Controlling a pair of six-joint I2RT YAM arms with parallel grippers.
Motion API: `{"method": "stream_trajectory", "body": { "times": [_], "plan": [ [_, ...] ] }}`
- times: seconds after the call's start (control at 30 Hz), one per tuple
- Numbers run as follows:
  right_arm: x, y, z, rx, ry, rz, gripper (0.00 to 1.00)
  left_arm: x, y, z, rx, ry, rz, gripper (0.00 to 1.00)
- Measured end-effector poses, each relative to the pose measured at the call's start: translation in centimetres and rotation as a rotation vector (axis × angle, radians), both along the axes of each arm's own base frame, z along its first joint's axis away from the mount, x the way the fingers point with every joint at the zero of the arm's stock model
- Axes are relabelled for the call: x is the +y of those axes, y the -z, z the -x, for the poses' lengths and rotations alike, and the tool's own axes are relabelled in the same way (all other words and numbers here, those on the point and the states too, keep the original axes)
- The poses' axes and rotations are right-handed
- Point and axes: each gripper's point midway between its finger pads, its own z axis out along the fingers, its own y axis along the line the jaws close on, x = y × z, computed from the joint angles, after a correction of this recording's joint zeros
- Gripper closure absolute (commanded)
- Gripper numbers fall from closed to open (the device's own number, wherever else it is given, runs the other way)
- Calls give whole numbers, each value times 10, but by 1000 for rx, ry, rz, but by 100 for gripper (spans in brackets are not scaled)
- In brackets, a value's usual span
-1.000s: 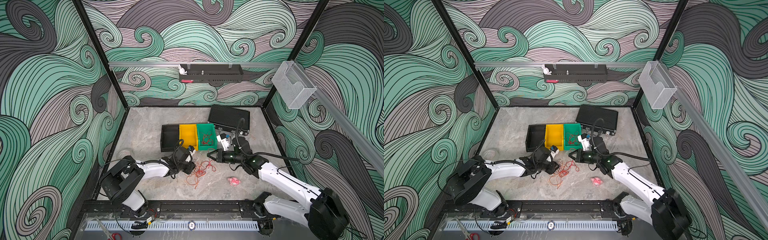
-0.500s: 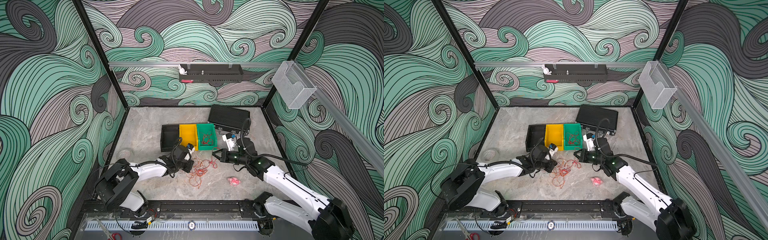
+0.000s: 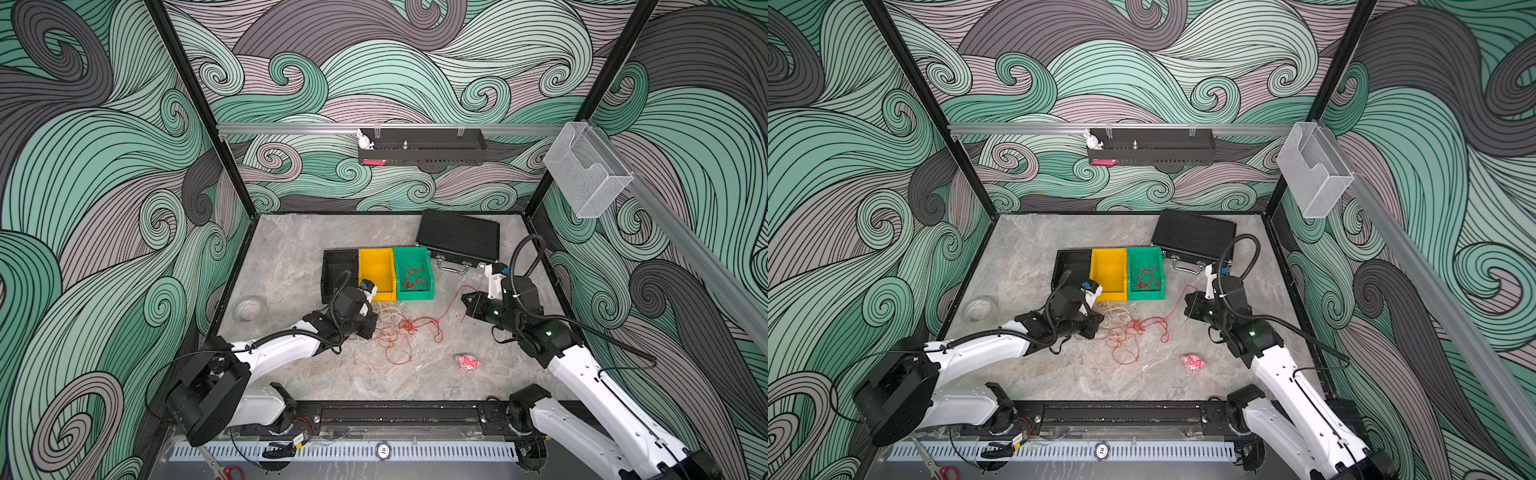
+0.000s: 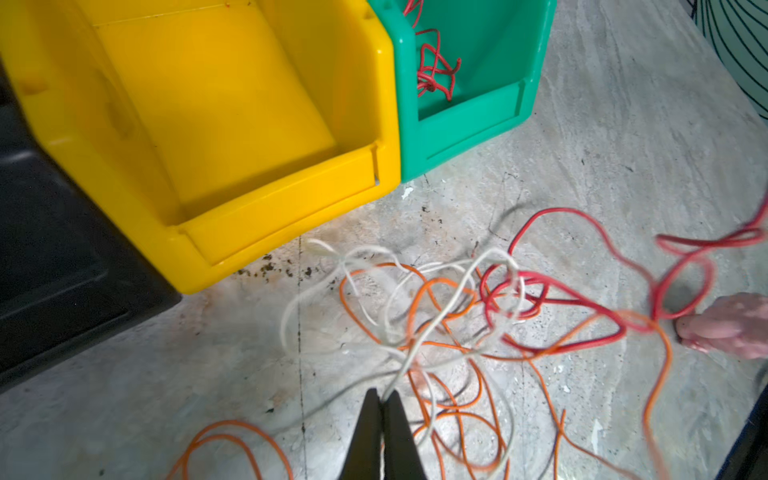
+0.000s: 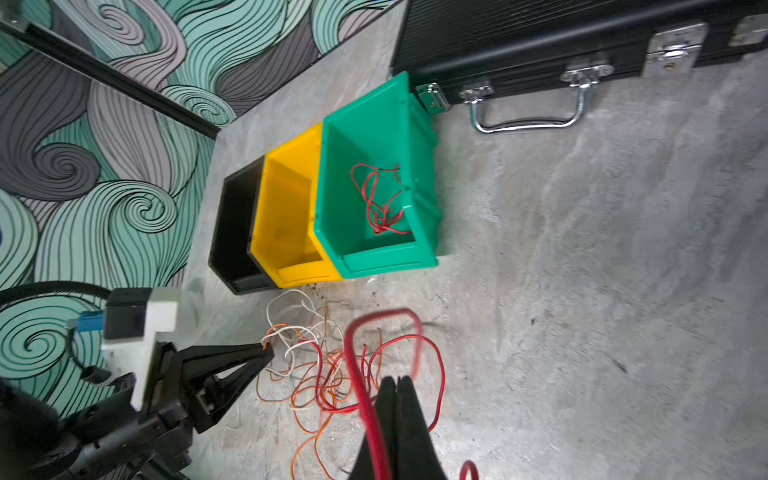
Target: Untangle the cables
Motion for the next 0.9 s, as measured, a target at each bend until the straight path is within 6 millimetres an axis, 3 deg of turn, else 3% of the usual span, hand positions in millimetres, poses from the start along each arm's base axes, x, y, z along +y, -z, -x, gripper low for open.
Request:
{"method": "stream_trajectory", "body": {
  "times": [0.13, 0.27, 0.43, 0.5, 0.67, 0.9],
  "plan": [
    [-11, 2, 0, 10, 37, 9, 97, 8, -5, -1, -14, -39, 8, 96],
    [-7, 5, 1, 26, 16, 0, 97, 14, -4, -1, -10, -60, 6, 94],
    [11, 4, 3, 44, -68, -59, 97, 15, 0, 4, 16, -55, 1, 67],
    [20, 3, 3, 48, -107, -88, 97, 14, 2, 8, 40, -42, 2, 60],
    [43, -6, 9, 40, -218, -164, 97, 3, -9, 12, 68, 1, 35, 49],
    [65, -30, 16, -6, -328, -251, 97, -20, -41, 15, 45, 91, 140, 38]
  ]
}}
